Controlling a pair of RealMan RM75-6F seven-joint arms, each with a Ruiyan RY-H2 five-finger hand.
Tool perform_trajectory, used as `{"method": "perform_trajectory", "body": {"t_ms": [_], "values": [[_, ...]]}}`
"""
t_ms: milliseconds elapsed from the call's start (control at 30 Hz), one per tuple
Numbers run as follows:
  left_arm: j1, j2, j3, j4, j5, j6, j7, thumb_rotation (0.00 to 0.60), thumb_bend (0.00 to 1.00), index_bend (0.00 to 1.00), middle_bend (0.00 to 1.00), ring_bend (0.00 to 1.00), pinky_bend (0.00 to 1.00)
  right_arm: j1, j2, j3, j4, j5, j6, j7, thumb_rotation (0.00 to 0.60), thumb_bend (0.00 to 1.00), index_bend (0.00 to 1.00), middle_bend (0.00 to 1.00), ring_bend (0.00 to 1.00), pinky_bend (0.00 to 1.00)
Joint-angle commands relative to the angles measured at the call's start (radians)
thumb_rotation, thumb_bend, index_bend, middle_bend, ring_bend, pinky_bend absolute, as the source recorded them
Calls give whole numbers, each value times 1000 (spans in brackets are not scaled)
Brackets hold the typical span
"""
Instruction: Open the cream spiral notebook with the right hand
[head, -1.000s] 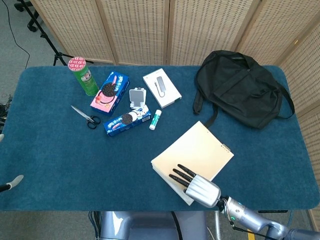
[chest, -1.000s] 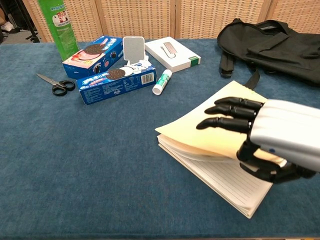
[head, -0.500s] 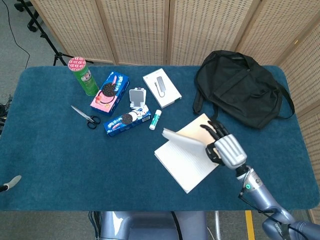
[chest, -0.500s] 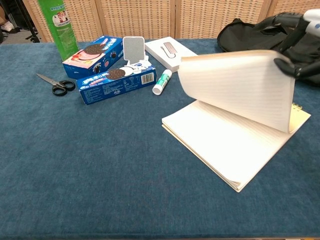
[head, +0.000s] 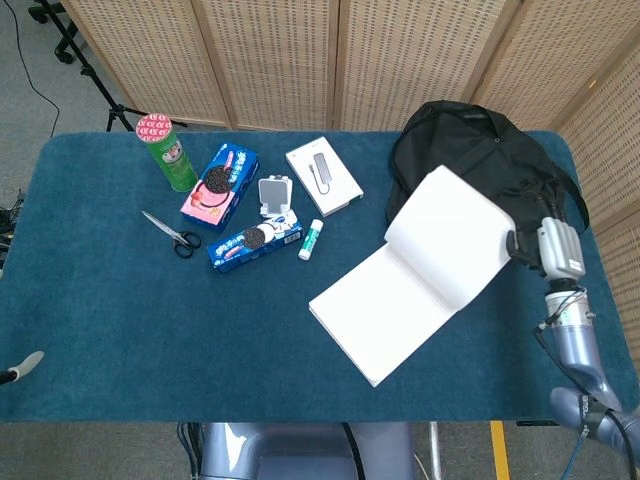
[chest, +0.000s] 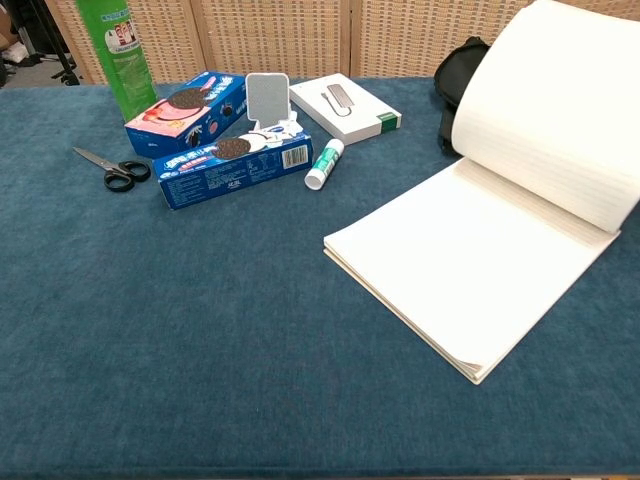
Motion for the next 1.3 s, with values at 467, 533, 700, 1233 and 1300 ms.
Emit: {"method": "perform_trajectory", "body": {"t_ms": [467,533,700,1233,1300], "values": [[-10,-12,-8,-22,-29,-19,48,600,0,0,0,0,0,16,-128,83,348,176,-152,42,600,0,0,0,0,0],[-9,-13,-7,-22,-28,-18,49,600,0,0,0,0,0,16,-125,90,343,159,-119,44,600,0,0,0,0,0],[-6,-11,-6,-17,-21,-11,39,600,0,0,0,0,0,-14,-64,92,236,58,23,65,600,0,0,0,0,0],[26,-22,6,4,18,46,37,600,0,0,0,0,0,-252,142,-144,-305,-463,570,-187,600,0,0,0,0,0],[28,-28,5,4,20,53,45,600,0,0,0,0,0,-275,147,-176,-353,-492,584,-232,600,0,0,0,0,0]]}}
